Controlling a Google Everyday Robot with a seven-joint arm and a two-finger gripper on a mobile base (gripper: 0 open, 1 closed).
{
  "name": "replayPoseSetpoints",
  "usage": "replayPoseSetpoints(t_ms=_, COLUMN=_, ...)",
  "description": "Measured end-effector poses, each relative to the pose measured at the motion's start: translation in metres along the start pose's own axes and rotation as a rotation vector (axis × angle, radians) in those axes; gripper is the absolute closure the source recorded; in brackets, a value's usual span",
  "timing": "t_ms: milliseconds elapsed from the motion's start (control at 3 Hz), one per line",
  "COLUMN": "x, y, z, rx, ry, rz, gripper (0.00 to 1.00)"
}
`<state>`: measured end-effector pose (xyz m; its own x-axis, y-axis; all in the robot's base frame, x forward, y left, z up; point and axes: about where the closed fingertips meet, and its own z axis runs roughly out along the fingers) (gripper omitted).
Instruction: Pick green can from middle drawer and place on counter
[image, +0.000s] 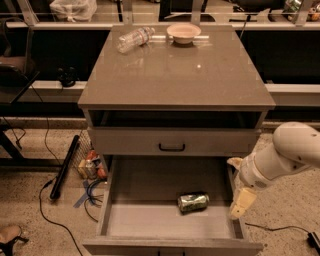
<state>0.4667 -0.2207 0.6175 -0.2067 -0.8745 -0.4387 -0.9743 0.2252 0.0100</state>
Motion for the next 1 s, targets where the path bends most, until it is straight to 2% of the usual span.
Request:
replayPoseSetpoints(t_ms=333, x=0.011, y=0.0, z=0.04, rx=-0.008, ry=0.006, rz=-0.013, gripper=0.0)
replayPoseSetpoints(t_ms=1000, x=0.005, y=-0.017, z=0.115, rx=0.029, ry=-0.069, rz=-0.065, gripper=0.0)
